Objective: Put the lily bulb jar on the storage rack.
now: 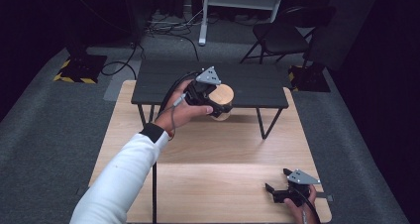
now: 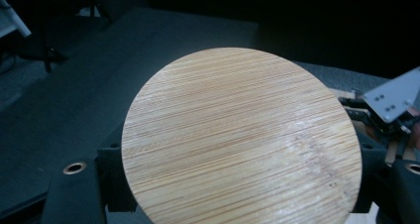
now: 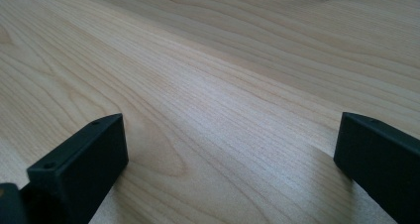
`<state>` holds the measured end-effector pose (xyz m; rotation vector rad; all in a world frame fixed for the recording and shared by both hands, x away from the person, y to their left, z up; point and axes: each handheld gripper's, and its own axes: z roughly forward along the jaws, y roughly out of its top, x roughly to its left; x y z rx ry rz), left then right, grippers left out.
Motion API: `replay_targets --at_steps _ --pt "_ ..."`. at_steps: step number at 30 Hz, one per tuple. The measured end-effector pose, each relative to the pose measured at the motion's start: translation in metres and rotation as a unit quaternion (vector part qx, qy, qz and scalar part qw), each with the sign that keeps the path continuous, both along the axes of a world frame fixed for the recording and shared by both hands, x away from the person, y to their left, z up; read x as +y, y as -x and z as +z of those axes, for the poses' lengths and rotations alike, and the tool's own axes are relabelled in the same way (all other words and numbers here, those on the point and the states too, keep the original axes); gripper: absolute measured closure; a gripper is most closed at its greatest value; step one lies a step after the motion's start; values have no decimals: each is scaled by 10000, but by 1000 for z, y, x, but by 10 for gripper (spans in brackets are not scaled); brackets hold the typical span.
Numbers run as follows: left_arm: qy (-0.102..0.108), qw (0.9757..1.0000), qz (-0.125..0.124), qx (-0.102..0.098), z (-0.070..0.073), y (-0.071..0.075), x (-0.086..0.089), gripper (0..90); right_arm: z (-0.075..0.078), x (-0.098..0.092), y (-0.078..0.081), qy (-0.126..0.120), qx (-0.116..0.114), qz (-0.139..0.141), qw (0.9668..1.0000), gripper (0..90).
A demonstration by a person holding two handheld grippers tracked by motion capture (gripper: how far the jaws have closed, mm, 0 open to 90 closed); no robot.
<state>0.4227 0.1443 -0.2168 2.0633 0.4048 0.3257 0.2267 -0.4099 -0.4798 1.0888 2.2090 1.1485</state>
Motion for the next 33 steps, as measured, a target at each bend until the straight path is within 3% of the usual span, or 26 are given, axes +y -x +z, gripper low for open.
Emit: replay_targets --at_steps 6,7,12,18,22,25,30,33 --pt "11 9998 174 -90 5 -17 -6 247 0 0 0 -1 0 -1 10000 0" --pt "-73 9995 297 -84 4 -25 -13 247 0 0 0 3 -4 0 10000 0" --pt "-190 9989 420 -111 1 -39 -29 247 0 0 0 3 -2 0 10000 0" --pt "-351 9986 399 -61 -1 -48 -40 247 0 0 0 2 -6 -6 10000 0" --pt "-244 9989 407 -15 -6 -52 -39 246 0 0 0 0 -4 -6 10000 0" --pt "-15 9989 464 83 -15 -55 -33 239 0 0 0 2 -4 -3 10000 0" --pt "134 9975 628 308 -17 -56 -28 25 0 0 1 3 -3 -7 10000 0" --pt "261 9975 617 225 -16 -52 -23 34 0 0 1 2 -5 -9 10000 0"
